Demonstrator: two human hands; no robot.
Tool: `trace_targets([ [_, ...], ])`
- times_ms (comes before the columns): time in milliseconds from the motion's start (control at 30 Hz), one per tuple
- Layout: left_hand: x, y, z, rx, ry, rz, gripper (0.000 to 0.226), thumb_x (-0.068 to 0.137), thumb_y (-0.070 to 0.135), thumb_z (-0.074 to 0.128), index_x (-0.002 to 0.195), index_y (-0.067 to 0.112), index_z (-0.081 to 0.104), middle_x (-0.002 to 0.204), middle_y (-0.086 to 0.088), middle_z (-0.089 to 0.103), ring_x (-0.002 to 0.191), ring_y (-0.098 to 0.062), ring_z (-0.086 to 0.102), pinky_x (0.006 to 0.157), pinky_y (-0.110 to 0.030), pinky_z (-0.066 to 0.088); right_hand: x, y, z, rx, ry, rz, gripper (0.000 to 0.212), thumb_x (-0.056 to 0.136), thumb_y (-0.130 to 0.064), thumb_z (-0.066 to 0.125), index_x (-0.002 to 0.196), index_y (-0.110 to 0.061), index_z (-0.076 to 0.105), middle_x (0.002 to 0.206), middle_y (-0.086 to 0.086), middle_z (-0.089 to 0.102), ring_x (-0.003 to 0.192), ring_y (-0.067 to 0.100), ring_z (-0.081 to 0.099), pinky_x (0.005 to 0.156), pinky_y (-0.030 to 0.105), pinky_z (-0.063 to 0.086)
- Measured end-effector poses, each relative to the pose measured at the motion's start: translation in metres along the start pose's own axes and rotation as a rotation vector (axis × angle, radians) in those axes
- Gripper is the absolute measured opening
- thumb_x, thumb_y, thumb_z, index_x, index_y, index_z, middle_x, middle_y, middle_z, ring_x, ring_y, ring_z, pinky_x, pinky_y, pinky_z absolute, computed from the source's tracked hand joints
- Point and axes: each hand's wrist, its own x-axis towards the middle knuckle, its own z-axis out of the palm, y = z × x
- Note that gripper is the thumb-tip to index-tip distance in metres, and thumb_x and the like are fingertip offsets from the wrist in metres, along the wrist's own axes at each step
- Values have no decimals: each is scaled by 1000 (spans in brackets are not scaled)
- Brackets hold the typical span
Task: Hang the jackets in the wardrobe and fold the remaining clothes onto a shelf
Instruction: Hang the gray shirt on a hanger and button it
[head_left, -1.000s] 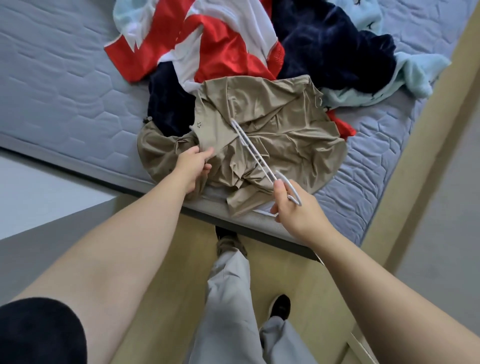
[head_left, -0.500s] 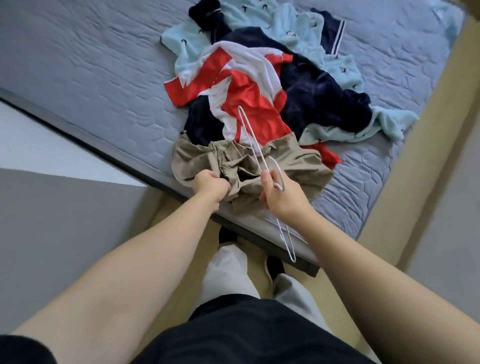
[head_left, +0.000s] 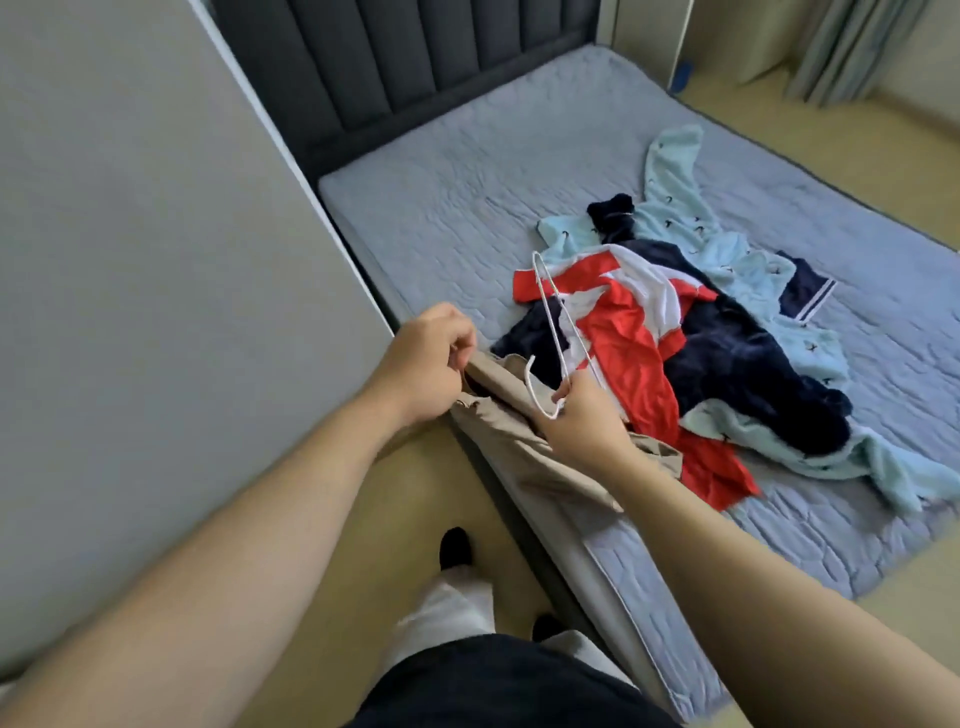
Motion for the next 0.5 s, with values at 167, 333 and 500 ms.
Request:
trace_targets([
  [167,-48,56,-57,116,26,183,36,56,-18,39,62,17,42,84,-9,55,71,-30,53,60,-42,43,-36,-60,29,72,-82,-240,58,60,-71,70,83,-29,37,82,-6,55,67,12,51,56,29,36],
  [333,-101,68,-117,282,209,180,31,61,-15,38,66,15,44,85,-5,50,69,-24,46,57,-34,37,-54,-92,68,-56,-121,-277,24,83,-19,61,89,-22,38,86,0,53,80,30,57,65,37,41],
  [500,-170,38,-162,412,494,-72,36,66,-16,38,84,11,53,101,-4,51,81,-24,51,68,-37,48,-77,-127,101,-151,-323,-449,32,87,-29,75,78,-27,44,77,-8,55,73,14,57,54,27,36],
])
